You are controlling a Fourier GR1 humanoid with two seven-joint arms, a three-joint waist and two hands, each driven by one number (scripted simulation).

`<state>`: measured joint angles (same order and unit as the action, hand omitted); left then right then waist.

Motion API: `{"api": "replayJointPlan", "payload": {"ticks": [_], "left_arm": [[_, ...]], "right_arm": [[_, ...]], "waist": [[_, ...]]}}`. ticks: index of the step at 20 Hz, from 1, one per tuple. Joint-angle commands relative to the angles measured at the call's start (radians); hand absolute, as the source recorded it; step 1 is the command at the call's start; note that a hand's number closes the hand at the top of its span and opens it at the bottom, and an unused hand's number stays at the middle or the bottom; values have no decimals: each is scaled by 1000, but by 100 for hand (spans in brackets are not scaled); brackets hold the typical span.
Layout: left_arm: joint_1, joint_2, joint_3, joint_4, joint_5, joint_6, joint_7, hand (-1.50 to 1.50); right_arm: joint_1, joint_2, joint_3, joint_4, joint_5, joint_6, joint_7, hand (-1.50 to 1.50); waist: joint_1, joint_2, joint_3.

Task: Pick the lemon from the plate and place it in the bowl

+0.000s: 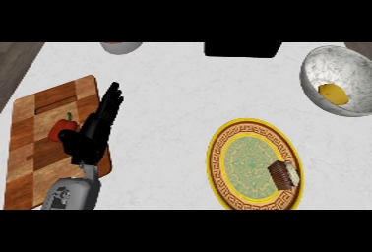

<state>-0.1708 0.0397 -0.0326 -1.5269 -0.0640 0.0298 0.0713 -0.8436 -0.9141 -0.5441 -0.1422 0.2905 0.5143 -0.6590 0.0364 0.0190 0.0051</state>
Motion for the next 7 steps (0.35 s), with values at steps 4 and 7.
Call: {"api": "replayJointPlan", "payload": {"ticks": [4,7], "left_arm": [[1,-17,-16,-23,-10,15,25,0],[-3,0,-9,-27,9,-13,27,0]], "right_arm": [[69,-30,7,-27,-9,156,-87,-150],[134,17,8,-41,-14,130,-152,-150]], "waist": [[5,1,2],[0,0,2]]}}
